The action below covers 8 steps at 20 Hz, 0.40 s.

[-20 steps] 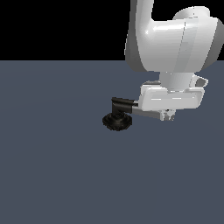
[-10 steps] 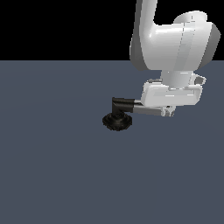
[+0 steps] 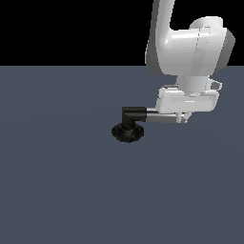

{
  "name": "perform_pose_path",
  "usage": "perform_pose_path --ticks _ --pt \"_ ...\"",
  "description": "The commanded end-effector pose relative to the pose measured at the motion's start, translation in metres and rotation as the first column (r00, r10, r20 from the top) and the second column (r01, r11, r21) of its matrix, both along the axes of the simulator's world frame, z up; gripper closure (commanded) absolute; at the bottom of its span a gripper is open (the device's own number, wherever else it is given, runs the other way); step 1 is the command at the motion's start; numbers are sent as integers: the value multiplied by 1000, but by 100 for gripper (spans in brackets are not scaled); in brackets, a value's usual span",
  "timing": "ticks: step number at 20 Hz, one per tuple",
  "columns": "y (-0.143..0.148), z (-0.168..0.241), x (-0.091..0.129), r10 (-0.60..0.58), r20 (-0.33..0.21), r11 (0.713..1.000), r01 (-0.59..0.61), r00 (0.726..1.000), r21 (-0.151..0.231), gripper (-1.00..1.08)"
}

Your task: Turn on the faucet by rotating a designated handle.

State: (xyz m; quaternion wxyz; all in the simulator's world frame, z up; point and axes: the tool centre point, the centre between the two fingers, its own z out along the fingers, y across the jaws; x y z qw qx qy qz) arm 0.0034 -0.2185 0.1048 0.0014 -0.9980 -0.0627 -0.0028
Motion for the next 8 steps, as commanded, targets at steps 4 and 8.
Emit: perform_pose_path --ticks 4,8 --pt "-18 -5 11 -13 -5 1000 13 1000 -3 108" --pt "-23 -5 17 -14 -5 1000 14 1000 -3 108"
